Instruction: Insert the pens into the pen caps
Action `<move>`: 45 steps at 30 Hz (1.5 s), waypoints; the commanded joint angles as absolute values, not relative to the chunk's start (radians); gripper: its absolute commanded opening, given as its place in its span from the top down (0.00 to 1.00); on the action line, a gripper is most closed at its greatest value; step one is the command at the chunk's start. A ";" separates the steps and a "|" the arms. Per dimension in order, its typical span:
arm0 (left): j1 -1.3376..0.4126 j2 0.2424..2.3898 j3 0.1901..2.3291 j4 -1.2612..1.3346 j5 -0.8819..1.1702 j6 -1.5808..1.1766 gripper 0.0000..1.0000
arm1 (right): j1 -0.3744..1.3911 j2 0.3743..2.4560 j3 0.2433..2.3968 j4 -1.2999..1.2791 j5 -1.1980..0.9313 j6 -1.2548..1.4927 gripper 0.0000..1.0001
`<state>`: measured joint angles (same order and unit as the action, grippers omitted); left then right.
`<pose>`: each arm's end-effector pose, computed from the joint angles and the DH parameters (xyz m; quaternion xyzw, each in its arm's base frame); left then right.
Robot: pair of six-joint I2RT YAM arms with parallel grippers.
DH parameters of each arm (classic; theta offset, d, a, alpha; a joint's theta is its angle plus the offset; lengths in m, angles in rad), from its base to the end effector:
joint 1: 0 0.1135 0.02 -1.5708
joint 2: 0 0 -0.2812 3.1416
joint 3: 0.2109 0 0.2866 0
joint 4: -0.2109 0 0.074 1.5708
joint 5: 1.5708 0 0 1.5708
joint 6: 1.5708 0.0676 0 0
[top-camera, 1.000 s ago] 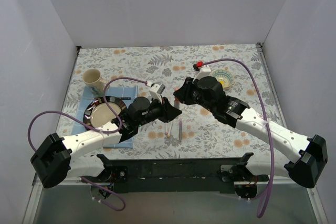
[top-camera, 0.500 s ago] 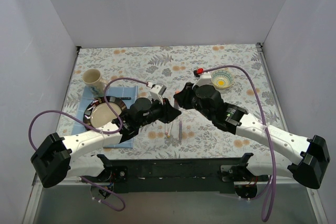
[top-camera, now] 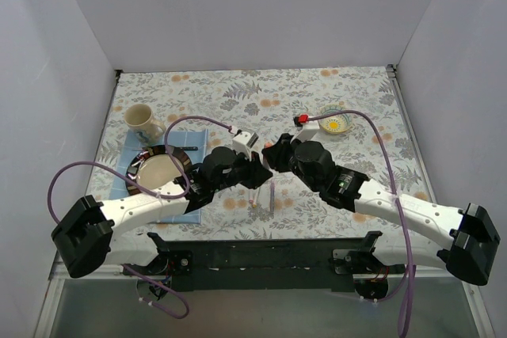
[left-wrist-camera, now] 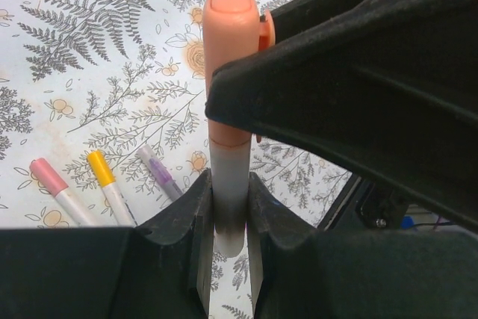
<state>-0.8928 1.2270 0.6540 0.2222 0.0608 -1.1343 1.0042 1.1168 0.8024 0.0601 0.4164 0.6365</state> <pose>0.2013 -0.2565 0.2281 -0.0814 0.8154 -0.4992 0.2817 0.1912 0.2496 0.3024 -0.0172 0.7841 0.3262 0.5278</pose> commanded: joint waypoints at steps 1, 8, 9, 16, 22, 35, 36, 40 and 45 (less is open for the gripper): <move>-0.865 1.223 0.782 0.434 -0.107 -1.080 1.00 | 1.138 1.144 0.715 -0.011 0.236 0.750 0.99; -0.833 1.209 0.801 0.463 -0.121 -1.058 1.00 | 1.193 1.178 0.689 0.026 0.281 0.807 0.99; -0.813 1.207 0.802 0.471 -0.111 -1.060 1.00 | 1.206 1.187 0.687 0.031 0.284 0.816 0.99; -0.719 1.144 0.781 0.528 -0.002 -1.134 1.00 | 1.227 1.212 0.672 0.069 0.321 0.807 0.99; -0.712 1.150 0.795 0.508 0.118 -1.103 1.00 | 1.230 1.181 0.672 0.094 0.367 0.781 0.99; -0.715 1.052 0.738 0.347 0.517 -1.074 1.00 | 1.210 0.841 0.870 -0.130 0.523 0.442 0.46; -0.713 1.045 0.738 0.336 0.549 -1.078 1.00 | 1.206 0.825 0.877 -0.121 0.515 0.411 0.41; -0.715 1.017 0.713 0.311 0.610 -1.094 1.00 | 1.193 0.815 0.946 -0.075 0.508 0.344 0.39; -0.715 0.983 0.666 0.339 0.678 -1.132 1.00 | 1.177 0.880 1.067 -0.035 0.460 0.267 0.36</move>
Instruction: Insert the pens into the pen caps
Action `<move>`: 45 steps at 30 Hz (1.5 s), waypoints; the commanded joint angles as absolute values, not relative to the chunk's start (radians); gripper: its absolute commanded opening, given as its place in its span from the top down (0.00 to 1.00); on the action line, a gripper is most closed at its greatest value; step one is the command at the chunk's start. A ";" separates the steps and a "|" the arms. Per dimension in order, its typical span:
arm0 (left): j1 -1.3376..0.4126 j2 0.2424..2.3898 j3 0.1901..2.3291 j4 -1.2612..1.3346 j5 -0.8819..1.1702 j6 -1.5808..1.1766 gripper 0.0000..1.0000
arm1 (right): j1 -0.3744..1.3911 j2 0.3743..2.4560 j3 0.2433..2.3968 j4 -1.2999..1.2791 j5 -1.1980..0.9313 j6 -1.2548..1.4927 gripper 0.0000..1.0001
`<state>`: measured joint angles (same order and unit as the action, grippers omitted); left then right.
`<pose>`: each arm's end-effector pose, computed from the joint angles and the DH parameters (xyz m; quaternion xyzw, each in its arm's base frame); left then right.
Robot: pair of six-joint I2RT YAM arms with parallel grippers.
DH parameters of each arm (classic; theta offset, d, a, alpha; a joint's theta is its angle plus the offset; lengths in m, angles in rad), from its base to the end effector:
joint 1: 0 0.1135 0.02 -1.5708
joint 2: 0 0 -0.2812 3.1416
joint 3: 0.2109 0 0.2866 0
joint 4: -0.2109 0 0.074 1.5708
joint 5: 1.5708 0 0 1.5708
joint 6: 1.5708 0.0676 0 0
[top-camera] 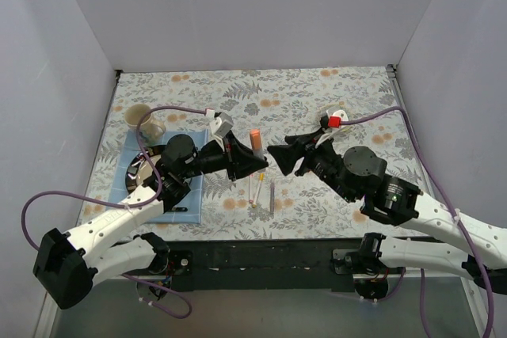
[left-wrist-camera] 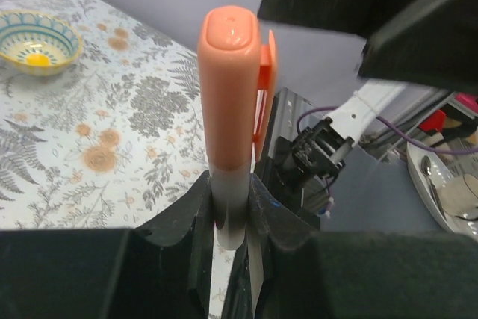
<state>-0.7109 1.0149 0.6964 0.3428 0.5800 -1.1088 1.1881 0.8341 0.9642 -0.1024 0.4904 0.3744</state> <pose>0.1934 -0.2154 0.3248 0.0683 0.6965 -0.6640 0.2633 0.1172 0.2059 0.4213 -0.1078 0.6900 0.3695 0.6129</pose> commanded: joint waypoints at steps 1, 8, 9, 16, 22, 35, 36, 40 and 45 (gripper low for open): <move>-0.715 0.980 0.663 0.342 0.687 -1.134 1.00 | 1.174 0.893 1.087 -0.034 0.454 0.253 0.36; -0.716 0.965 0.649 0.359 0.716 -1.134 1.00 | 1.131 1.035 1.190 -0.029 0.312 0.270 0.35; -0.718 0.966 0.649 0.359 0.719 -1.132 1.00 | 1.131 1.045 1.186 -0.022 0.299 0.273 0.35; -0.718 0.937 0.624 0.431 0.715 -1.137 1.00 | 1.127 1.078 1.091 0.043 0.187 0.325 0.60; -0.715 0.916 0.618 0.479 0.626 -1.164 1.00 | 1.127 1.060 0.974 0.086 0.109 0.368 0.99; -0.611 0.939 0.687 0.496 0.574 -1.250 1.00 | 1.127 0.973 0.709 0.160 0.069 0.475 0.99; -0.611 0.949 0.707 0.473 0.596 -1.233 1.00 | 1.129 0.965 0.706 0.160 0.074 0.479 0.99; -0.611 1.028 0.758 0.329 0.655 -1.201 1.00 | 1.127 0.950 0.803 0.086 0.185 0.469 0.99; -0.612 1.012 0.683 0.255 0.680 -1.198 1.00 | 1.124 0.930 0.963 0.002 0.350 0.442 0.54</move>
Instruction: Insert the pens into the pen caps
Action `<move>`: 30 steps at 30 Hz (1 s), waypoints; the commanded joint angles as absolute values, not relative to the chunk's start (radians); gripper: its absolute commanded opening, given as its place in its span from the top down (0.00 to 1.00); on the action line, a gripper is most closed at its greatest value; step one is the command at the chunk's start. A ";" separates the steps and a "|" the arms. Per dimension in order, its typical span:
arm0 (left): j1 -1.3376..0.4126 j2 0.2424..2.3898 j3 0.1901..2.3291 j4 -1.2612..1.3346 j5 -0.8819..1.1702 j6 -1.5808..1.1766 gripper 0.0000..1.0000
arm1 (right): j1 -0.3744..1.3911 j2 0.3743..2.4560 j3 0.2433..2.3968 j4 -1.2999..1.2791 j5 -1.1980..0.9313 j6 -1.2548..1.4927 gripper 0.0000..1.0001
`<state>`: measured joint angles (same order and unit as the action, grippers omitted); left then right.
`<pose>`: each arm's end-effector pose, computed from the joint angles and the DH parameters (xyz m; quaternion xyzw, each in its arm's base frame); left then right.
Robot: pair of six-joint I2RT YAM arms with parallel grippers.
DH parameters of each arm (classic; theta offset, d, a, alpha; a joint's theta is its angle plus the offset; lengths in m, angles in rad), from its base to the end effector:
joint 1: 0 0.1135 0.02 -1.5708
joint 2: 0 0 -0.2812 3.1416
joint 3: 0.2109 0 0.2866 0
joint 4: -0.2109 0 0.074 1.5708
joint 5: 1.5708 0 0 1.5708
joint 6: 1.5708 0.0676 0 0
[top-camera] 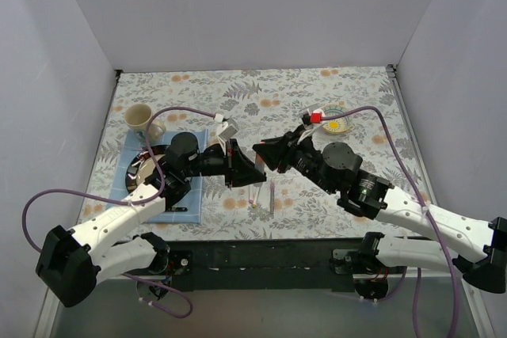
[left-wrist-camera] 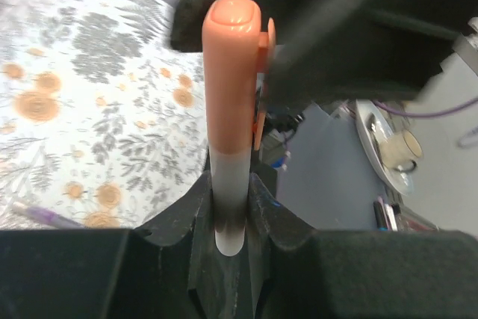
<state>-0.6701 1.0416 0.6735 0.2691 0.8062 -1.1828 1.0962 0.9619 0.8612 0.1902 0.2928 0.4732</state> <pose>0.1902 -0.2129 0.2994 0.0818 0.7263 -0.6683 0.1384 0.1463 0.2421 0.3881 -0.1021 0.6684 0.4463 0.5862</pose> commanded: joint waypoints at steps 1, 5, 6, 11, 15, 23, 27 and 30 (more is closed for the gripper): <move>-0.611 1.006 0.674 0.206 0.654 -1.198 1.00 | 1.124 0.916 0.985 0.002 0.397 0.433 0.48; -0.611 0.992 0.652 0.011 0.516 -1.178 1.00 | 1.124 0.818 0.968 -0.043 0.486 0.425 0.16; -0.611 1.002 0.649 -0.076 0.479 -1.181 1.00 | 1.124 0.771 0.954 -0.048 0.498 0.425 0.14; -0.611 1.107 0.634 -0.250 0.264 -1.242 1.00 | 1.124 0.643 0.852 -0.077 0.554 0.452 0.11; -0.612 1.169 0.597 -0.239 0.249 -1.302 1.00 | 1.124 0.574 0.810 -0.110 0.568 0.459 0.10; -0.614 1.311 0.578 -0.192 0.304 -1.333 0.88 | 1.124 0.558 0.807 -0.138 0.554 0.457 0.09; -0.617 1.347 0.566 -0.208 0.284 -1.357 0.72 | 1.123 0.558 0.796 -0.135 0.540 0.465 0.09; -0.615 1.344 0.569 -0.230 0.273 -1.376 0.68 | 1.124 0.557 0.795 -0.143 0.548 0.468 0.09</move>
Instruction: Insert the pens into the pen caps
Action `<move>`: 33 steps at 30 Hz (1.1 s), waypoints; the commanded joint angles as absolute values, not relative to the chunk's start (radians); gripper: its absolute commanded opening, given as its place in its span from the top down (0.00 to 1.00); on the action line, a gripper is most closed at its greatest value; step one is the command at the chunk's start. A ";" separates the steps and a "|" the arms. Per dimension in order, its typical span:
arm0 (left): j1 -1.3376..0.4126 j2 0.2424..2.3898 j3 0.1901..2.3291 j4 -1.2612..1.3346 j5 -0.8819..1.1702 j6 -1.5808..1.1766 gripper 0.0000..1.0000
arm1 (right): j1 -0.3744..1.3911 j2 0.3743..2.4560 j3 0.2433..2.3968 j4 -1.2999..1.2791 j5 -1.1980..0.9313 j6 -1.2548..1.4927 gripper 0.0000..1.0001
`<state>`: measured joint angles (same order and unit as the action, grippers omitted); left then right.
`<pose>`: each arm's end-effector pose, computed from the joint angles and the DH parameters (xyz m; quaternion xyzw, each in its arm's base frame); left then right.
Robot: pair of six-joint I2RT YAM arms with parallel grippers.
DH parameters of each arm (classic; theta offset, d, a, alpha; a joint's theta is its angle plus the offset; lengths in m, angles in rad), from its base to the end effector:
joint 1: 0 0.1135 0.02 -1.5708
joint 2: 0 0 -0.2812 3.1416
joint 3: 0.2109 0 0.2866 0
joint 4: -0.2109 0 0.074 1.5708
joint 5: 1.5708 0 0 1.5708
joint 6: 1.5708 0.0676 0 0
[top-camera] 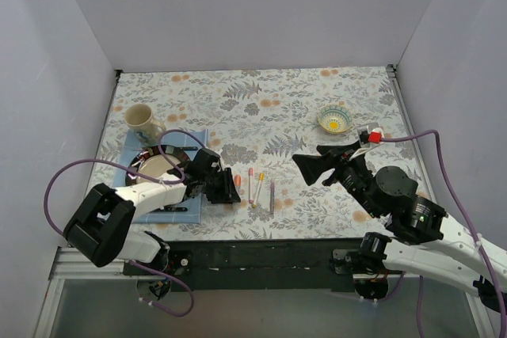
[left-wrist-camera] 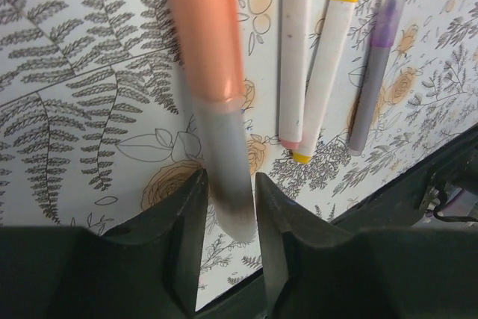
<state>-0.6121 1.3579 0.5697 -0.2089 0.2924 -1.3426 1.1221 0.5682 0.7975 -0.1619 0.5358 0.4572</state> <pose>0.2147 -0.1746 0.1154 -0.3004 0.9010 -0.3102 0.0407 0.1066 0.1419 0.3958 -0.0321 0.6856 0.3730 0.6244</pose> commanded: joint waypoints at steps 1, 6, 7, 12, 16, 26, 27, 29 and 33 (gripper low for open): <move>-0.615 1.338 0.574 -0.235 0.272 -1.379 0.63 | 1.124 0.555 0.795 -0.146 0.548 0.468 0.09; -0.615 1.258 0.679 -0.329 0.226 -1.353 0.39 | 1.124 0.542 0.795 -0.170 0.555 0.486 0.08; -0.615 1.240 0.711 -0.354 0.200 -1.345 0.37 | 1.124 0.540 0.795 -0.175 0.555 0.489 0.06; -0.617 1.071 0.848 -0.342 0.173 -1.232 0.09 | 1.124 0.558 0.816 -0.283 0.548 0.512 0.02; -0.617 0.884 0.848 -0.243 0.209 -1.172 0.02 | 1.124 0.575 0.827 -0.389 0.584 0.560 0.02; -0.615 0.598 0.626 -0.006 0.241 -1.129 0.02 | 1.123 0.519 0.781 -0.437 0.635 0.618 0.02; -0.615 0.575 0.612 0.003 0.248 -1.135 0.02 | 1.124 0.515 0.776 -0.431 0.640 0.617 0.02; -0.615 0.565 0.591 0.044 0.282 -1.140 0.02 | 1.124 0.514 0.775 -0.423 0.641 0.606 0.02; -0.615 0.569 0.590 0.037 0.298 -1.137 0.02 | 1.124 0.514 0.775 -0.408 0.649 0.597 0.02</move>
